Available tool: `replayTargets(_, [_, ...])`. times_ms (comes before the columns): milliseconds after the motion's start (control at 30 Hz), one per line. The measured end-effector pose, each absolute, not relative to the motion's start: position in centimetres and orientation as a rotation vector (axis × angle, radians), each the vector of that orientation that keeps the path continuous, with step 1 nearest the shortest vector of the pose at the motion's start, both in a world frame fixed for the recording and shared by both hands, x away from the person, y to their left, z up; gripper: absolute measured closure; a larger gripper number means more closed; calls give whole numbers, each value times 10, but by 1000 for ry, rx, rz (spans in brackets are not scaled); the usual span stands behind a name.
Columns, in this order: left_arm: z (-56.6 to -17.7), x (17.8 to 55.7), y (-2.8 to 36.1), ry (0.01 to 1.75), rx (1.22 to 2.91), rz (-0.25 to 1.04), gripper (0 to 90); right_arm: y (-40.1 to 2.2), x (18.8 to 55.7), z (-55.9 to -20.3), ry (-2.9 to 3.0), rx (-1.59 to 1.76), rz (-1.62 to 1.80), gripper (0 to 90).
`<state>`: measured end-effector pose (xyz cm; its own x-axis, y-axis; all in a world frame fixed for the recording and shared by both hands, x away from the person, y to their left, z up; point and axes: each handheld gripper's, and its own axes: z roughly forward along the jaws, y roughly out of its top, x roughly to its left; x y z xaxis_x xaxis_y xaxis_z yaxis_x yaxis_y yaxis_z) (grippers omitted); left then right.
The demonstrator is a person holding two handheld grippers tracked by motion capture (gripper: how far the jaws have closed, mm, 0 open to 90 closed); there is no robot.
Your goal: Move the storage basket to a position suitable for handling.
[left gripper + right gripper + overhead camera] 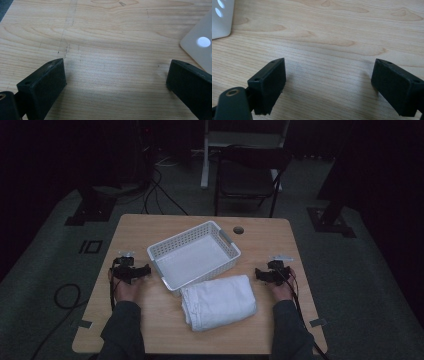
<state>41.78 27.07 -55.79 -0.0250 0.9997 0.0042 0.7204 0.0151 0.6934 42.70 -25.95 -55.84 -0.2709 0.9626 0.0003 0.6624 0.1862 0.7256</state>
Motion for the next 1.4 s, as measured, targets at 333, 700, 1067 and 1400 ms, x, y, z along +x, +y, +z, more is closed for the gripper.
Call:
replayTargets(333, [-557,410,270,1795,1770,720,36,-259,426,-558,2003,1519,867,139])
replayTargets(700, [-552,404,270,1761,1810,692,165,-262,426,-554,2034,1516,855,246])
replayTargets(1067, [-550,401,272,1742,1783,682,335,-269,425,-553,2028,1508,900,448])
replayTargets(1400, [-541,392,267,1692,1793,691,345,-267,422,-543,2001,1538,961,484])
